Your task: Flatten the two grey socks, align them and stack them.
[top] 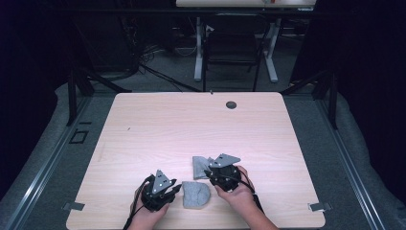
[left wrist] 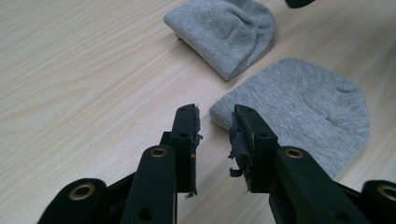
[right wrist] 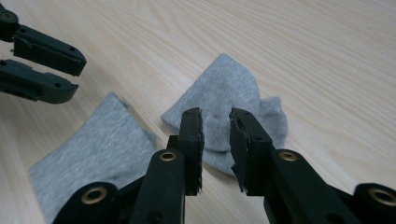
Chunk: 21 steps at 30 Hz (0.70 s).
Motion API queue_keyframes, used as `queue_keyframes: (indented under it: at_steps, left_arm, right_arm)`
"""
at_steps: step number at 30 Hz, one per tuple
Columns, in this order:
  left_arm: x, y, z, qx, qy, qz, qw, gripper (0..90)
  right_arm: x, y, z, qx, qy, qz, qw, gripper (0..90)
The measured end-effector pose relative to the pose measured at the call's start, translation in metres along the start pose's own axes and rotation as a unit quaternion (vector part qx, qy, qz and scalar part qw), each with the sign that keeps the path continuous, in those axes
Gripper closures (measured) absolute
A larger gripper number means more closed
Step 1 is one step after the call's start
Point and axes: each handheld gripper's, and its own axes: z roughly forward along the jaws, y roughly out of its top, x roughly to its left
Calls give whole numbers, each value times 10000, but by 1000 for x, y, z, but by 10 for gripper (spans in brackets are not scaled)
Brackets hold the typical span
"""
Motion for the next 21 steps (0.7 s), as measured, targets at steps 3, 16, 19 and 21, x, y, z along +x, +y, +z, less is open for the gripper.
queue_keyframes:
  at_steps: [3,16,19,21]
  left_arm:
    - [-1,0,0,-7,-4,10,10000,700]
    - [-14,4,1,-50,-193,83,9998,683]
    - [-18,5,3,-59,-255,110,9996,675]
    - [-19,5,4,-41,-299,108,9995,668]
  right_arm:
    - [-1,-3,-9,-25,-24,13,10000,739]
    - [-6,-28,-44,-74,-112,242,9996,734]
    - [-6,-35,-47,-135,-185,299,9993,731]
    - [-8,-42,-46,-144,-218,306,9992,731]
